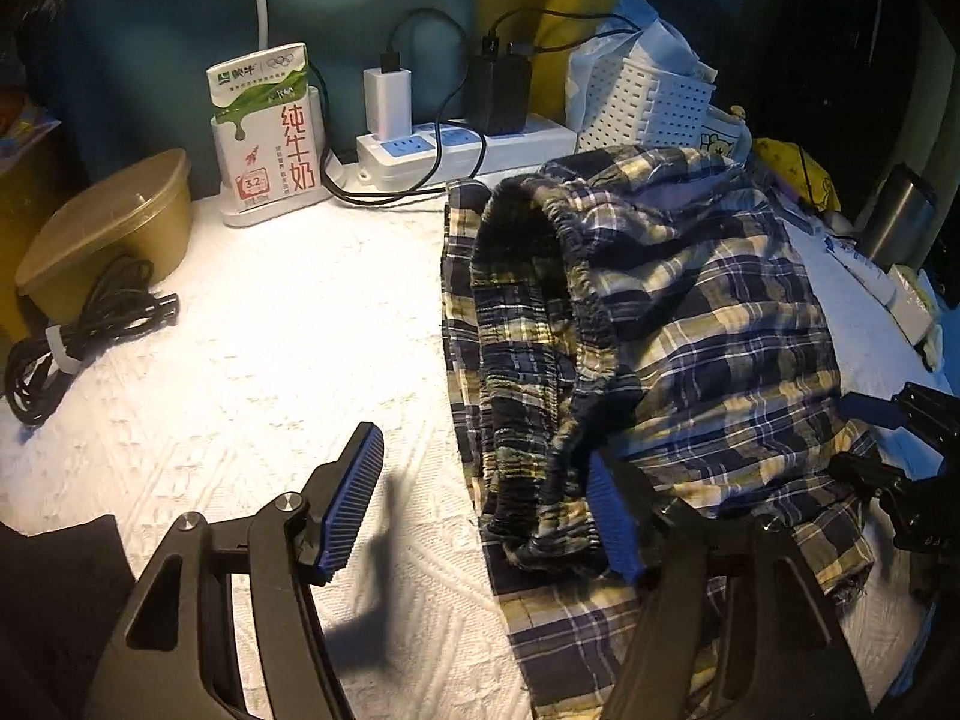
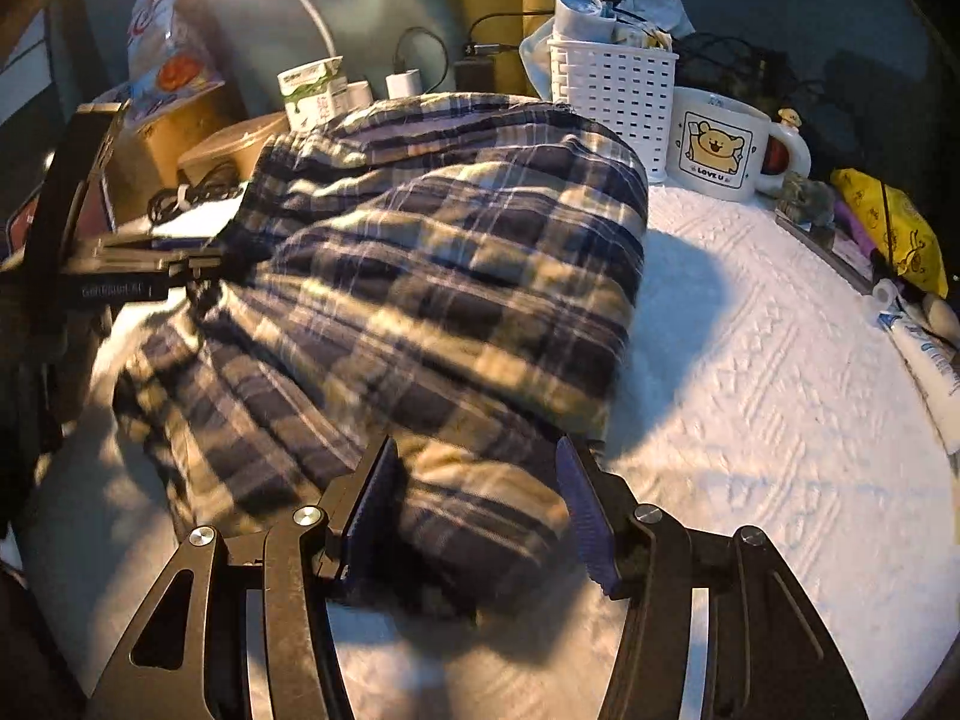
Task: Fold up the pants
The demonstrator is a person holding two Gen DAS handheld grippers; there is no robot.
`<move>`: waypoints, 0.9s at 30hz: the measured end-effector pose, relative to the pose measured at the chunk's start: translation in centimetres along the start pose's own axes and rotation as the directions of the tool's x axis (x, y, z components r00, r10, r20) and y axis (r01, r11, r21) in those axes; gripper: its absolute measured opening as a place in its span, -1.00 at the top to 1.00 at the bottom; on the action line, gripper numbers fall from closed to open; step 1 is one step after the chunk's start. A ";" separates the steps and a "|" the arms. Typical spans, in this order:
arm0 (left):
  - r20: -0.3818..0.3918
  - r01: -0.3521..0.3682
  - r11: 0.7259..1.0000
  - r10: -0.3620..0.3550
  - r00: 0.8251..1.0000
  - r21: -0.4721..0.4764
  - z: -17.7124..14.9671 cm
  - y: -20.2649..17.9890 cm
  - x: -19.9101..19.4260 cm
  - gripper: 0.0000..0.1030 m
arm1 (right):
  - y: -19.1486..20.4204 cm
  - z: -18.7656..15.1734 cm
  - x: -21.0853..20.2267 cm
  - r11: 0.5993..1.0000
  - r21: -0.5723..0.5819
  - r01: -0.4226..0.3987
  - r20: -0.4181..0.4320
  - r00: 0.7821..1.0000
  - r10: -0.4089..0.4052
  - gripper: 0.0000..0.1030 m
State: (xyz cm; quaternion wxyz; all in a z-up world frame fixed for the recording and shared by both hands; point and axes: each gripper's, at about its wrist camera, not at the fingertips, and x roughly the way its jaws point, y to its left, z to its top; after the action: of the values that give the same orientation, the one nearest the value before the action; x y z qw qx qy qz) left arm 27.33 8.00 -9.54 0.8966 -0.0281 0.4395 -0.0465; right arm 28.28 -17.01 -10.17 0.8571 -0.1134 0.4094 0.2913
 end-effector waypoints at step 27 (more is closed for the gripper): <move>0.093 0.049 0.998 -0.052 0.994 0.029 6.4 0.9 2.0 -0.30 | -5.5 10.5 0.7 0.998 0.062 -0.030 0.181 0.983 0.018 0.56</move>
State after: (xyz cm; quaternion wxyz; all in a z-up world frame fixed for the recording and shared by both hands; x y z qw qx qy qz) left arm 33.62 8.78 -7.30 0.9150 -0.0295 0.3955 -0.0736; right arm 38.53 -16.62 -4.24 0.8903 -0.0538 0.3406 0.2974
